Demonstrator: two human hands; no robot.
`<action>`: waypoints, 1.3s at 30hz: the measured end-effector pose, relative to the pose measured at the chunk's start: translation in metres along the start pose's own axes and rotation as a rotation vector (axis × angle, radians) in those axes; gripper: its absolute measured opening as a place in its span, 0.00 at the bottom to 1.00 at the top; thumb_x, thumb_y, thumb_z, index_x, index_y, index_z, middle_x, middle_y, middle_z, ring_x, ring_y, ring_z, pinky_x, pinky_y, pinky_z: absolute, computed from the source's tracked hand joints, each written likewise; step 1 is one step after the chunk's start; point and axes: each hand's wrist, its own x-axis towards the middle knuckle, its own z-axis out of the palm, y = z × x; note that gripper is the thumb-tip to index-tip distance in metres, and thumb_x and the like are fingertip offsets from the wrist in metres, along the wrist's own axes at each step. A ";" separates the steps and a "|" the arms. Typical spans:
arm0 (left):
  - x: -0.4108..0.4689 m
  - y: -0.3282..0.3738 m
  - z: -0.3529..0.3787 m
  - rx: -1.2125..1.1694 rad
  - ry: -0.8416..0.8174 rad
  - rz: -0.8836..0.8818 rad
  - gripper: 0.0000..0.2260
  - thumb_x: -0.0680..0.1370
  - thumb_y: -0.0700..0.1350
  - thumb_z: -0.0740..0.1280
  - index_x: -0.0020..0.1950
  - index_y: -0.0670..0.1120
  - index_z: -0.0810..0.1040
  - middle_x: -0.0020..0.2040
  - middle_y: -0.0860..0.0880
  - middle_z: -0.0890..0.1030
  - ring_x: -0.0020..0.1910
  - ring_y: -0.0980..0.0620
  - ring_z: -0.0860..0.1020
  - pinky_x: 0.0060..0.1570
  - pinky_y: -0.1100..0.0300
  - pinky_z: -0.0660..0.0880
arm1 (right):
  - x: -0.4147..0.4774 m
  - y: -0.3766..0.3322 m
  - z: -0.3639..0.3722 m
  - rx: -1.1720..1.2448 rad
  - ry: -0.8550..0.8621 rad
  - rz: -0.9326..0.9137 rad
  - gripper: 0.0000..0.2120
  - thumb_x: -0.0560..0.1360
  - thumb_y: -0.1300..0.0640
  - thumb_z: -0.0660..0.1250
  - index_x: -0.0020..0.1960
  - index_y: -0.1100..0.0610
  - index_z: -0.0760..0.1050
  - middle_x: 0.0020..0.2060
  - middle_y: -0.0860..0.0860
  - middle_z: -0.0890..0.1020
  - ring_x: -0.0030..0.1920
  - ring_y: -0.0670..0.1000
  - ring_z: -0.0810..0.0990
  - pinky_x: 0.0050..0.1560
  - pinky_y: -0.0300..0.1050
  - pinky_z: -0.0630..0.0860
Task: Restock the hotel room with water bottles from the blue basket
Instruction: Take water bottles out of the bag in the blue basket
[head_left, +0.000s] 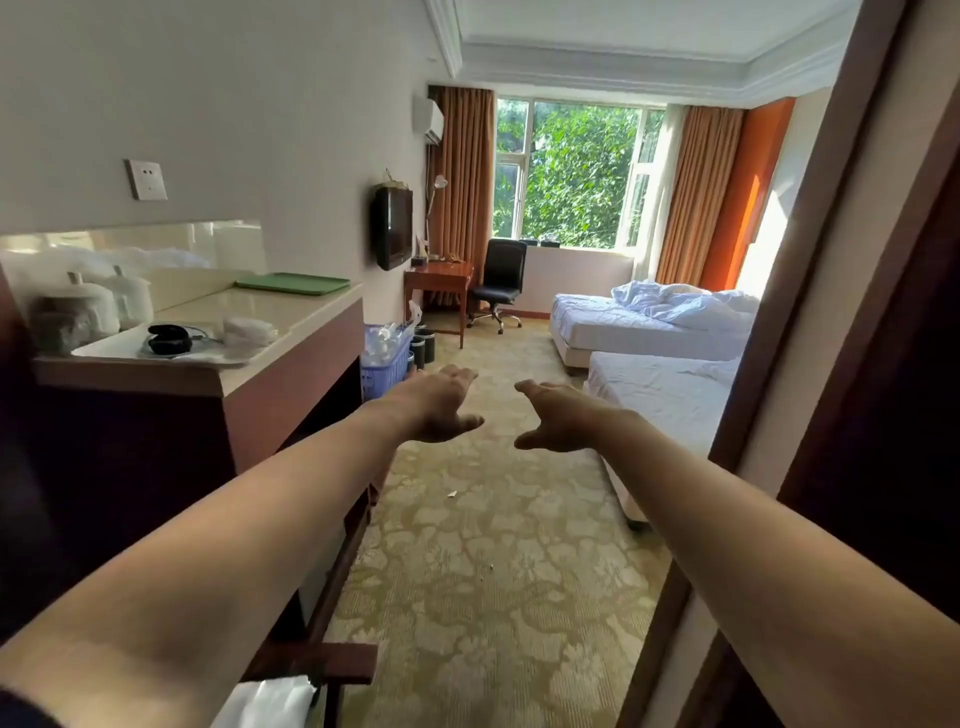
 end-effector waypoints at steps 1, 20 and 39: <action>0.006 -0.004 0.001 -0.013 -0.008 -0.013 0.34 0.80 0.55 0.64 0.80 0.43 0.53 0.79 0.43 0.59 0.74 0.44 0.64 0.73 0.46 0.62 | 0.007 0.003 0.001 0.006 -0.004 0.006 0.41 0.75 0.47 0.72 0.79 0.54 0.52 0.75 0.56 0.66 0.73 0.58 0.66 0.71 0.56 0.67; 0.238 -0.112 0.013 0.033 -0.091 -0.055 0.35 0.80 0.57 0.63 0.81 0.48 0.50 0.80 0.48 0.54 0.77 0.45 0.59 0.74 0.46 0.59 | 0.247 0.071 -0.013 0.034 -0.030 0.000 0.41 0.75 0.46 0.71 0.79 0.55 0.52 0.75 0.57 0.66 0.73 0.58 0.66 0.71 0.56 0.67; 0.513 -0.171 0.053 -0.015 -0.093 -0.114 0.40 0.78 0.61 0.65 0.81 0.49 0.46 0.81 0.48 0.47 0.80 0.48 0.48 0.75 0.44 0.46 | 0.494 0.208 -0.022 -0.006 -0.052 -0.046 0.44 0.74 0.43 0.71 0.79 0.56 0.51 0.77 0.55 0.62 0.76 0.58 0.60 0.73 0.59 0.62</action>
